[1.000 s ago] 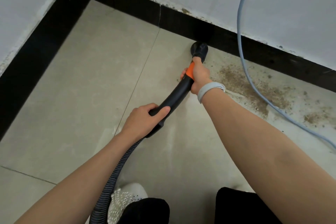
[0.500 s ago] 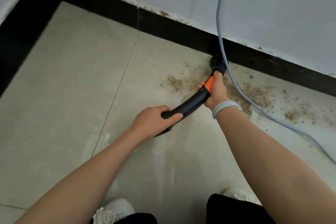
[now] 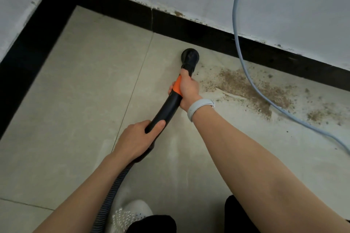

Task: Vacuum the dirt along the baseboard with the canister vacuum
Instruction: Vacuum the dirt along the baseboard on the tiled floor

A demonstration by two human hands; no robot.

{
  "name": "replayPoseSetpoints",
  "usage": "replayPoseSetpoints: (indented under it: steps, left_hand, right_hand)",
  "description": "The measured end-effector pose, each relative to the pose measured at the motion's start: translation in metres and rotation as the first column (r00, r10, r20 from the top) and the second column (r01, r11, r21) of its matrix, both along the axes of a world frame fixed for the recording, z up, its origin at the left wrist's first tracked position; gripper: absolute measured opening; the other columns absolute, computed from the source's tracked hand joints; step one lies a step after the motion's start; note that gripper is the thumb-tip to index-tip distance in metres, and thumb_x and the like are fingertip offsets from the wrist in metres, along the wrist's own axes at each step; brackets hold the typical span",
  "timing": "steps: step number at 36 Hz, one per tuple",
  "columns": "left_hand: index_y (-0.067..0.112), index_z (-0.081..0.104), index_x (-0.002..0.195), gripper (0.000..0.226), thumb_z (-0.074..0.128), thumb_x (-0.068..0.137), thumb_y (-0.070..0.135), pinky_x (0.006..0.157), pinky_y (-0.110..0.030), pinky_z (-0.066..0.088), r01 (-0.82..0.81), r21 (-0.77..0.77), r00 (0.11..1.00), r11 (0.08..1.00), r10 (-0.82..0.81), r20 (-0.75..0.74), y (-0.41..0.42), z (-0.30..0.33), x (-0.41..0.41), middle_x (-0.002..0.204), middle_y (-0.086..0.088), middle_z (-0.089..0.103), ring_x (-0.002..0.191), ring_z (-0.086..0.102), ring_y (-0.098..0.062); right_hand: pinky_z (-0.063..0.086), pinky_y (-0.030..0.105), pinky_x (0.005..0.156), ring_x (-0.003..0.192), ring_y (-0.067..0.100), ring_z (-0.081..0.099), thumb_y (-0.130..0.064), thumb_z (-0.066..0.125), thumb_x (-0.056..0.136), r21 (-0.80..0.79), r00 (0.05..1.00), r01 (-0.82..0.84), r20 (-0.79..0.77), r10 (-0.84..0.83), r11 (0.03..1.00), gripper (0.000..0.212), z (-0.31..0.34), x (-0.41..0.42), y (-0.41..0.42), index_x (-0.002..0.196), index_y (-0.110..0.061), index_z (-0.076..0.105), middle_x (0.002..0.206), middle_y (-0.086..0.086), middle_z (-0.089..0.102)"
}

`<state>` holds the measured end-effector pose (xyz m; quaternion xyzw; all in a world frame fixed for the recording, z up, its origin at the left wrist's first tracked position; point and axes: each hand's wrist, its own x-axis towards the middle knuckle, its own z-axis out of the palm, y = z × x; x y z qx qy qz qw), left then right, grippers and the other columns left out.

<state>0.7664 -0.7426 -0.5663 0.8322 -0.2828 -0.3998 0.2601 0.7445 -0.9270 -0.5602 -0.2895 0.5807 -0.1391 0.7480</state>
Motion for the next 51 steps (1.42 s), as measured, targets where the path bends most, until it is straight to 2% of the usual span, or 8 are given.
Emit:
replayPoseSetpoints:
  steps: [3, 7, 14, 24, 33, 40, 43, 51]
  left_hand:
    - [0.016, 0.055, 0.067, 0.058, 0.041, 0.083, 0.070, 0.052, -0.022, 0.043, 0.015, 0.009, 0.999, 1.000, -0.015, -0.047, 0.003, -0.002, -0.010, 0.055, 0.003, 0.063, 0.050, 0.059, -0.008]
    - [0.017, 0.053, 0.063, 0.058, 0.045, 0.081, 0.071, 0.057, -0.029, 0.047, 0.032, -0.003, 0.995, 0.999, -0.032, -0.099, -0.005, -0.005, -0.022, 0.052, 0.003, 0.063, 0.050, 0.060, -0.010]
    - [0.020, 0.052, 0.063, 0.054, 0.045, 0.086, 0.069, 0.055, -0.027, 0.043, 0.165, 0.006, 0.985, 0.986, -0.164, -0.047, -0.037, 0.000, -0.029, 0.051, 0.006, 0.060, 0.053, 0.058, -0.011]
    - [0.019, 0.055, 0.067, 0.057, 0.042, 0.085, 0.072, 0.054, -0.028, 0.041, 0.303, 0.031, 0.953, 0.952, -0.302, -0.026, -0.069, 0.002, -0.049, 0.057, 0.005, 0.062, 0.060, 0.061, -0.014]
    - [0.012, 0.057, 0.067, 0.057, 0.048, 0.086, 0.065, 0.053, -0.027, 0.041, 0.192, 0.026, 0.980, 0.981, -0.190, -0.051, -0.052, 0.004, -0.032, 0.053, 0.003, 0.060, 0.056, 0.060, -0.015]
    - [0.013, 0.058, 0.063, 0.056, 0.054, 0.085, 0.064, 0.059, -0.037, 0.051, -0.029, 0.056, 0.993, 0.998, 0.036, -0.117, -0.001, 0.017, -0.024, 0.055, -0.005, 0.064, 0.056, 0.063, -0.024]
    - [0.015, 0.056, 0.059, 0.059, 0.053, 0.081, 0.070, 0.059, -0.036, 0.050, -0.109, 0.073, 0.991, 0.991, 0.114, -0.072, 0.019, 0.017, -0.021, 0.054, -0.004, 0.063, 0.055, 0.061, -0.021]
    - [0.015, 0.059, 0.060, 0.048, 0.055, 0.090, 0.052, 0.056, -0.029, 0.044, -0.207, 0.120, 0.978, 0.971, 0.209, -0.004, 0.053, 0.027, -0.041, 0.053, -0.004, 0.063, 0.046, 0.056, -0.010]
  right_hand:
    - [0.043, 0.022, 0.041, 0.042, 0.019, 0.044, -0.022, 0.052, 0.094, -0.008, 0.999, 0.004, -0.035, -0.004, 1.000, 0.015, -0.001, -0.012, 0.005, 0.089, -0.010, 0.044, 0.060, 0.008, 0.045]
    - [0.043, 0.024, 0.043, 0.044, 0.019, 0.044, -0.022, 0.054, 0.094, -0.010, 0.996, 0.060, -0.072, -0.060, 0.998, 0.020, 0.001, -0.033, -0.003, 0.081, -0.009, 0.046, 0.060, 0.008, 0.046]
    - [0.046, 0.029, 0.046, 0.040, 0.020, 0.047, -0.025, 0.054, 0.095, -0.034, 0.983, 0.142, -0.115, -0.145, 0.989, 0.021, 0.004, -0.061, -0.027, 0.084, -0.009, 0.046, 0.057, 0.008, 0.048]
    - [0.047, 0.025, 0.044, 0.044, 0.018, 0.047, -0.027, 0.056, 0.095, -0.008, 0.948, 0.294, -0.126, -0.293, 0.956, 0.023, 0.003, -0.104, -0.054, 0.084, -0.009, 0.046, 0.058, 0.006, 0.047]
    - [0.044, 0.027, 0.046, 0.045, 0.020, 0.043, -0.022, 0.053, 0.096, 0.025, 0.957, 0.276, -0.098, -0.273, 0.961, 0.021, 0.004, -0.081, -0.040, 0.083, -0.010, 0.043, 0.060, 0.008, 0.045]
    - [0.046, 0.025, 0.044, 0.043, 0.020, 0.045, -0.024, 0.051, 0.095, 0.057, 0.991, 0.092, -0.097, -0.086, 0.994, 0.017, 0.013, -0.043, 0.000, 0.088, -0.010, 0.044, 0.061, 0.008, 0.046]
    - [0.046, 0.026, 0.045, 0.045, 0.020, 0.044, -0.024, 0.051, 0.095, 0.090, 0.998, 0.014, -0.057, -0.009, 0.996, 0.019, 0.012, -0.028, 0.020, 0.084, -0.011, 0.044, 0.061, 0.008, 0.044]
    - [0.048, 0.028, 0.048, 0.044, 0.020, 0.047, -0.027, 0.050, 0.096, 0.117, 0.992, -0.124, -0.007, 0.125, 0.985, 0.019, 0.011, -0.029, 0.053, 0.084, -0.013, 0.045, 0.060, 0.007, 0.046]
